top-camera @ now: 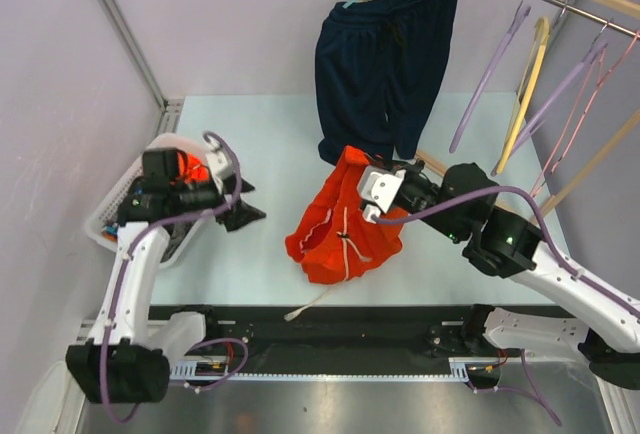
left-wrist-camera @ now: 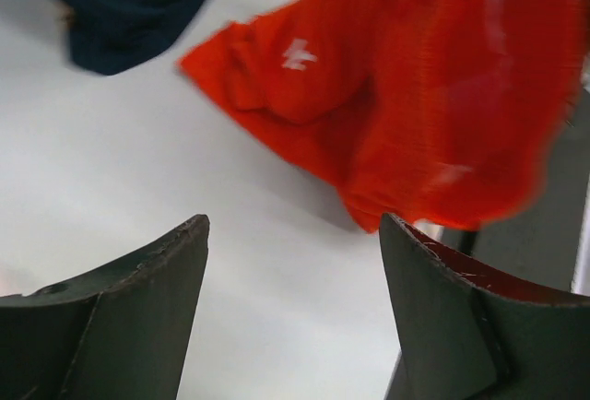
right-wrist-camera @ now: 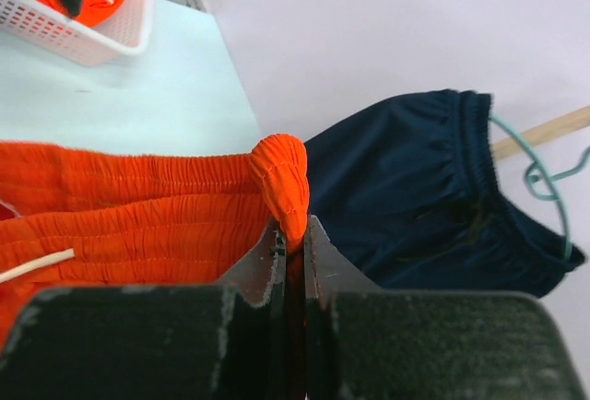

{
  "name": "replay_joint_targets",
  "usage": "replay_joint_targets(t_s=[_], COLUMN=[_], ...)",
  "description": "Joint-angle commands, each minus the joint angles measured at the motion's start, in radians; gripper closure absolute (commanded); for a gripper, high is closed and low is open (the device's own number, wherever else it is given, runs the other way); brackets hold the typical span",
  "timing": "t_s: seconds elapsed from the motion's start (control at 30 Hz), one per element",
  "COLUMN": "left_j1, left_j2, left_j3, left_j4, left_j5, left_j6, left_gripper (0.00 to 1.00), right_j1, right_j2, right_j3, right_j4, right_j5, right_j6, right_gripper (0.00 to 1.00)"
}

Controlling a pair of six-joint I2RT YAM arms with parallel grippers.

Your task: Place the shorts on the hanger

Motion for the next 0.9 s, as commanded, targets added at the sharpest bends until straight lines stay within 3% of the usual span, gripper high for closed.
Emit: replay_joint_targets(t_s=[0.0, 0.13, 0.23, 0.37, 0.6, 0.87], left_j1=[-0.178, -0.325, -0.39, -0.392, -0.39, -0.425], left_j2=[-0.148, -0.294, -0.328, -0.253, -0.133, -0.061], left_j3=[-0.144, -0.301, -0.353, -0.356, -0.381, -0.364], left_j4=[-0.051, 0.199, 0.276, 0.293, 0.371, 0.498], left_j5=[-0.061, -0.184, -0.265, -0.271, -0.251, -0.182], left_j6=[0.121, -0.066, -0.097, -0.075, 0.02, -0.005], left_gripper=[0.21, 0.14, 0.11, 0.04, 0.0, 0.0], right_j1=[-0.006, -0.014, -0.014, -0.016, -0.016, -0.016], right_j2=[0.012, 0.032, 0.032, 0.021, -0.054, -0.106], right_j3=[0.02, 0.018, 0.02, 0.02, 0.02, 0.02], right_j4=[0.153, 0.199, 0.212, 0.213, 0.132, 0.061], right_j5=[0.015, 0.041, 0.024, -0.008, -0.137, -0.251], right_j6=[0.064, 0.064, 0.064, 0.069, 0.053, 0.006], right_gripper=[1.0, 1.0, 1.0, 1.0, 1.0, 1.0])
